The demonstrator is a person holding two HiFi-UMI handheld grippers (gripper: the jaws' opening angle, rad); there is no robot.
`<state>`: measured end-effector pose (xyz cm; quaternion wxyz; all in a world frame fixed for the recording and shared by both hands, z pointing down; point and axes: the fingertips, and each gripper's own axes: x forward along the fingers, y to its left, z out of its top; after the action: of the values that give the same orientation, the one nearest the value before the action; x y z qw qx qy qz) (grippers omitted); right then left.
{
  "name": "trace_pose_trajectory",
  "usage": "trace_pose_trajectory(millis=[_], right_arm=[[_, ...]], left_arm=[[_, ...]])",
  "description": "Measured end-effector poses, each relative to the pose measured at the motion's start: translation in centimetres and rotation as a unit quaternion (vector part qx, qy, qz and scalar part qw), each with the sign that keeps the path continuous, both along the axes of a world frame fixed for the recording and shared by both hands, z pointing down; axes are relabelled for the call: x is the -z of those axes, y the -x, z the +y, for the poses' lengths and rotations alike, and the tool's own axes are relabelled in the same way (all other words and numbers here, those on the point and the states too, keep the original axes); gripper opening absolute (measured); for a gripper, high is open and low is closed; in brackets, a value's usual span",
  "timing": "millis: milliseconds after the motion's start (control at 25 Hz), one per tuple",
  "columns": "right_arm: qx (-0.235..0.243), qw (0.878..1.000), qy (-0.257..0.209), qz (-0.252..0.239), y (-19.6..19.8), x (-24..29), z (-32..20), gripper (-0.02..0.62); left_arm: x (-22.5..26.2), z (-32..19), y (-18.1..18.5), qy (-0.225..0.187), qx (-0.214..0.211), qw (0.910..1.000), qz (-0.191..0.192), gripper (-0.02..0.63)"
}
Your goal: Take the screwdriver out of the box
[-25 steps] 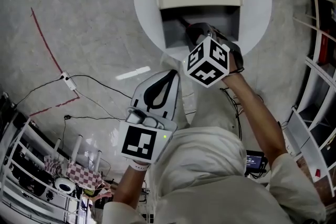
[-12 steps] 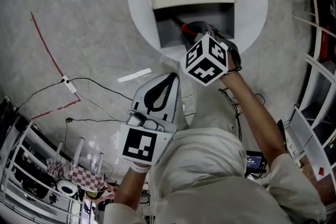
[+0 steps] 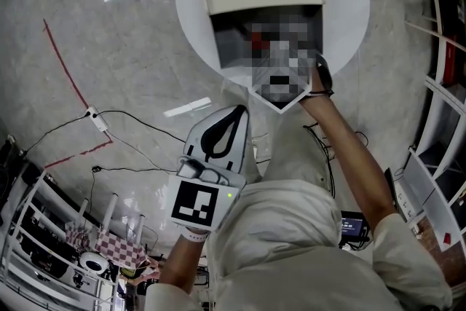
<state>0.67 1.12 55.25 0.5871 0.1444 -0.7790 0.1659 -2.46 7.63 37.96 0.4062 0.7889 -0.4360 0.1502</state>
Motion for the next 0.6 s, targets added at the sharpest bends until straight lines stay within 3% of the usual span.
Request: trace_pose_trajectory(millis=[600], right_arm=[[-0.002,0.999,0.031,0.027,0.08,-0.96,0.07,0.153]], left_arm=[[-0.26,-0.34,0.01,0.001,0.002,1.0,0.001,0.011]])
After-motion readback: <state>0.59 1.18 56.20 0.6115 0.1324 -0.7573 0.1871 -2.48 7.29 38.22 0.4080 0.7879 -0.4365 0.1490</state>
